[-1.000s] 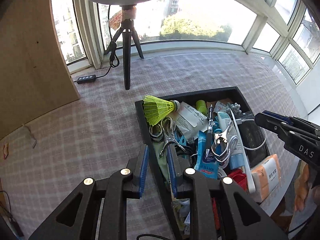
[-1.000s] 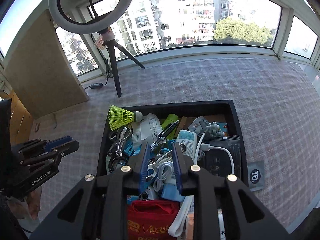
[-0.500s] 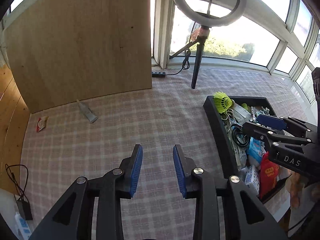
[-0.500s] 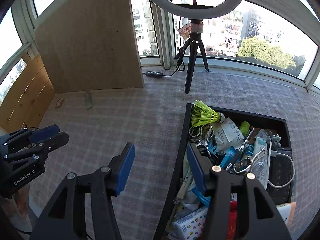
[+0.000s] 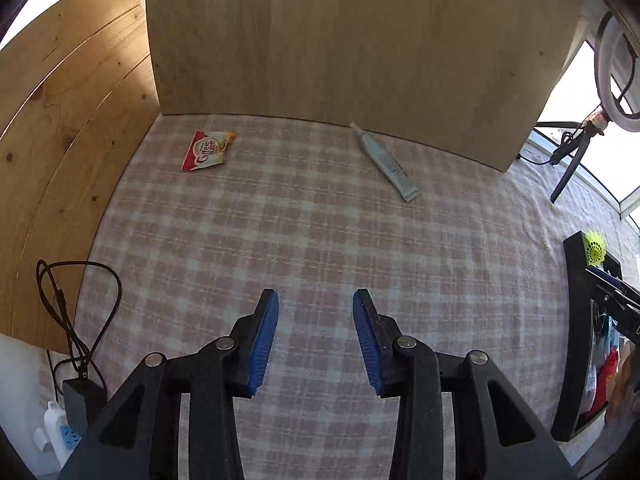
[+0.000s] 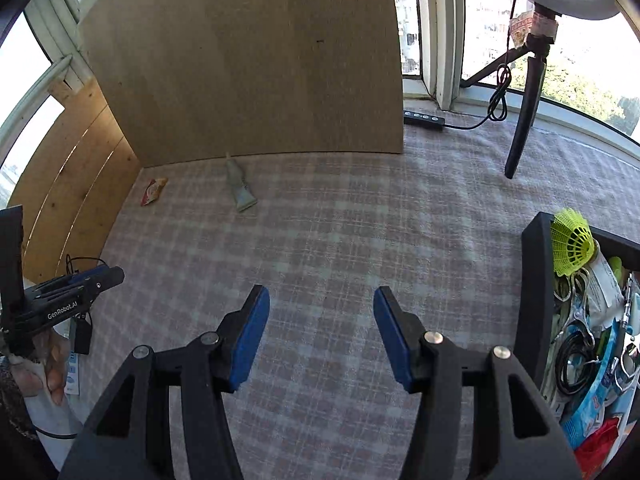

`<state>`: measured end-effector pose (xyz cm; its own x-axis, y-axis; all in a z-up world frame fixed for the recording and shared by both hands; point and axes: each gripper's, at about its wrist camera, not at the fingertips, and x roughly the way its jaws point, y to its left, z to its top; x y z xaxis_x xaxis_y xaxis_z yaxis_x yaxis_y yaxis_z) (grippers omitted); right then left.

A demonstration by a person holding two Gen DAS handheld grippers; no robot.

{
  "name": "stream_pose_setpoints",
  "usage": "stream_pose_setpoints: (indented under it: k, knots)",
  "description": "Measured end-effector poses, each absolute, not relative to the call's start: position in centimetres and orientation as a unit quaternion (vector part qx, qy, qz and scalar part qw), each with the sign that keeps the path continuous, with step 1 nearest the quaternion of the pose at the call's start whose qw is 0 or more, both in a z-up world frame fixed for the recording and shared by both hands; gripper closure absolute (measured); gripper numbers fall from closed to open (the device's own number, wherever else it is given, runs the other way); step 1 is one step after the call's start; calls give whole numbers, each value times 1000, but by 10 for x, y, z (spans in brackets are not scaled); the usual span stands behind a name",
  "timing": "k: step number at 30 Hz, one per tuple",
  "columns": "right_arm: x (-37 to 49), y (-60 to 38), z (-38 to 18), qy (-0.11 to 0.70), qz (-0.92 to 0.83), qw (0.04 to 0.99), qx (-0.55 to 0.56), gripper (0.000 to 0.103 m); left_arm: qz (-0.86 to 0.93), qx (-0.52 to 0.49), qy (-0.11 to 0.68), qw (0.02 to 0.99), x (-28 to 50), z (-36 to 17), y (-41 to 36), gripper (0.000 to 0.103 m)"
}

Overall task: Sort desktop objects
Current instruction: 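Move both grippers back toward the Coffee-mate sachet and grey tube, then grasp the Coffee-mate sachet with the left gripper while the right grasps the grey tube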

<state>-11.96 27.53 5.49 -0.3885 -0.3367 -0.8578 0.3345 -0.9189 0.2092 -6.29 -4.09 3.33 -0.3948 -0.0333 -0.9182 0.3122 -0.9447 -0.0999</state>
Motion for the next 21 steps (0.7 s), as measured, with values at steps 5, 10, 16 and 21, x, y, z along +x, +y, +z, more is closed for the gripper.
stream_pose_setpoints:
  k: [5, 10, 16, 21]
  knots:
    - [-158, 205, 44, 52, -815, 237, 527, 50, -813, 542, 174, 122, -104, 16, -102, 49]
    - [-196, 138, 22, 109, -806, 249, 526, 50, -799, 552, 193, 138, -141, -7, -142, 49]
    - [-236, 88, -5, 132, -801, 250, 527, 50, -786, 574, 183, 137, -172, -35, -157, 49]
    - [-257, 68, -18, 133, -801, 247, 529, 50, -780, 582, 171, 154, -186, -50, -165, 45]
